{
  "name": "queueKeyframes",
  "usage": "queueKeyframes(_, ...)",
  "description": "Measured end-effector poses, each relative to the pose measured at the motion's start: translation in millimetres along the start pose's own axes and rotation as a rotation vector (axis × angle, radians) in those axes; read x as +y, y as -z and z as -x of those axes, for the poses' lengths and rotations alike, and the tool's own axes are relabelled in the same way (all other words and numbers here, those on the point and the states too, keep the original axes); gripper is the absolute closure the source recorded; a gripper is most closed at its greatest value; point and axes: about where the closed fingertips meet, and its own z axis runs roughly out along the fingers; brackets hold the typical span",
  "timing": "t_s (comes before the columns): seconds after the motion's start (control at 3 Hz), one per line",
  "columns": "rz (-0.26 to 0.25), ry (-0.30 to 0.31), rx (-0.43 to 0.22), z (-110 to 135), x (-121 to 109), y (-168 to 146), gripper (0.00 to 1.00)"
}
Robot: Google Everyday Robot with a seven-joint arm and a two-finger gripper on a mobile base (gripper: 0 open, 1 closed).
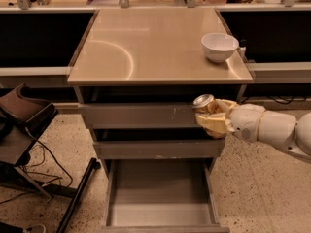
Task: Pick orange can from bottom drawer and place on counter
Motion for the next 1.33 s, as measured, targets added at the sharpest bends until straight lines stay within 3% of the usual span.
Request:
queueKeyframes(0.33, -0.003, 0.079, -0.017, 28, -8, -7, 1.00)
queueKeyframes(0.67, -0.015, 0.210, -0.046, 99, -27, -29, 1.00)
queueKeyframes(1.0, -0.012, 0.299, -0.048, 168, -48, -62, 1.00)
queueKeyframes(1.33, -0.008, 0.364, -0.021, 212, -67, -100, 1.00)
